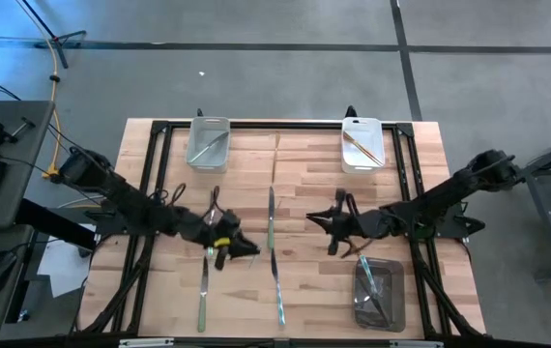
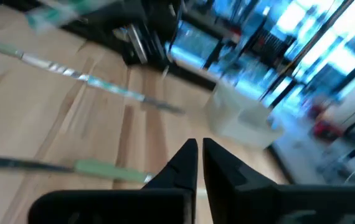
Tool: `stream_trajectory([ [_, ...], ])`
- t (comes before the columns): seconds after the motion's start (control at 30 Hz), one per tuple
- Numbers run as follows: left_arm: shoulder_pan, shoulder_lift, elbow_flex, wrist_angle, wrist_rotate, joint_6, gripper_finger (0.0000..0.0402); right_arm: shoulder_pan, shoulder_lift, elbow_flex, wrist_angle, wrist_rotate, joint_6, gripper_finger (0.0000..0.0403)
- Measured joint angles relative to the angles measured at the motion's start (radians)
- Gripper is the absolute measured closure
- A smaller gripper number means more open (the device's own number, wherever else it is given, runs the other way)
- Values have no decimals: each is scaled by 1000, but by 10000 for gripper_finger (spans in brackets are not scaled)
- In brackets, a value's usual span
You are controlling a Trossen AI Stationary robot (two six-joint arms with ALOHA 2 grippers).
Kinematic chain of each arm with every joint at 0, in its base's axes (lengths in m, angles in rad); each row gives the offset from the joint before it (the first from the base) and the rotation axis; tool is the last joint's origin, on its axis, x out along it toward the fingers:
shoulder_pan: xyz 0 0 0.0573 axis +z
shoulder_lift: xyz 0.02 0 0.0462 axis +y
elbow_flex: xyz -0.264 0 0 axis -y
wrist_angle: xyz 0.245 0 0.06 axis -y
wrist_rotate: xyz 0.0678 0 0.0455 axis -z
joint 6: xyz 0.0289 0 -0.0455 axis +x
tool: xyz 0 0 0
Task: Sort silverware by color (type)
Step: Put the bottom left blue knife into the black bin
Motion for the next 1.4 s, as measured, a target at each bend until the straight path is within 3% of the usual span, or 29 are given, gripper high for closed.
stream_trajectory([
  [0.17,107,0,0,28,78,-25,382,48,9,71,3,56,-124,354],
  [0.33,177,0,0,64,129,-54,382,74,97,215,-83,82,-264,295],
  [0.53,226,0,1,68,184,-74,382,85,295,438,-241,264,-503,255],
  [0.7,249,0,1,68,218,-89,382,85,466,598,-258,443,-756,253],
  [0.93,253,0,0,61,239,-98,382,86,617,713,-147,591,-1066,266],
  [1.17,253,0,1,69,257,-97,382,94,626,714,20,579,-1229,277],
  [1.4,242,0,2,68,255,-98,382,69,624,713,35,528,-1289,277],
])
